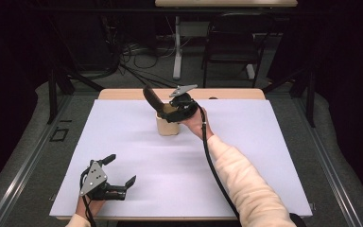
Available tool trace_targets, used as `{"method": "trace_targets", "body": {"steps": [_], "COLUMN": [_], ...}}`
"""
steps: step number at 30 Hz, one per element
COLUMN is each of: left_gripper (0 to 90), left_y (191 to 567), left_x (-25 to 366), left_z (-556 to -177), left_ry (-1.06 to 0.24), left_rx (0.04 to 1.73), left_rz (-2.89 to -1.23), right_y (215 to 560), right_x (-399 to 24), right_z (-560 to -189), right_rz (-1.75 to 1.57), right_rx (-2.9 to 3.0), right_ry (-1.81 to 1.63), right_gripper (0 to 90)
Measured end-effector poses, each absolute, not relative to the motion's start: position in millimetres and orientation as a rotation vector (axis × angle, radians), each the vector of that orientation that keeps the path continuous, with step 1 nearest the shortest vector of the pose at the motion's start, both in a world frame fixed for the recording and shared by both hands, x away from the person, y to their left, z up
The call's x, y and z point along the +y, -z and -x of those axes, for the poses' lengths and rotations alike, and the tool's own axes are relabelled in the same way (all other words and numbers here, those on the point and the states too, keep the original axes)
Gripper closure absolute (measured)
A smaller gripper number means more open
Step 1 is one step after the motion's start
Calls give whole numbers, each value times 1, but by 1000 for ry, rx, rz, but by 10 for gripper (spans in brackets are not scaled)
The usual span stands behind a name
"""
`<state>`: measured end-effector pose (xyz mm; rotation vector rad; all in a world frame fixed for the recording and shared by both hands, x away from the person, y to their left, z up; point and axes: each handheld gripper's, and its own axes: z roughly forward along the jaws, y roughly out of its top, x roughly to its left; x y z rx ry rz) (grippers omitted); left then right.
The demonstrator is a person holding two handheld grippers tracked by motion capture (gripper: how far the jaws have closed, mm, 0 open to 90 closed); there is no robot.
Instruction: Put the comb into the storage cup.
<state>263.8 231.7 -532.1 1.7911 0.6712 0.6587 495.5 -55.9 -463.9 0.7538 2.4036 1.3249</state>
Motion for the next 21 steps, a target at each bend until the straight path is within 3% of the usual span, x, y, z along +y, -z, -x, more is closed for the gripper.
{"method": "trace_targets", "body": {"steps": [13,21], "left_gripper": [2,2], "left_y": [532,532], "left_x": [232,233], "left_z": [-264,-264], "left_ry": [-656,-655], "left_rx": [672,671], "left_rz": [-1790,-1792], "right_y": [451,450], "right_x": [-77,-84], "right_z": [-475,-464], "right_rz": [-725,-702], "right_rx": [2457,2495], "right_ry": [-1346,-1338], "right_gripper": [52,10]}}
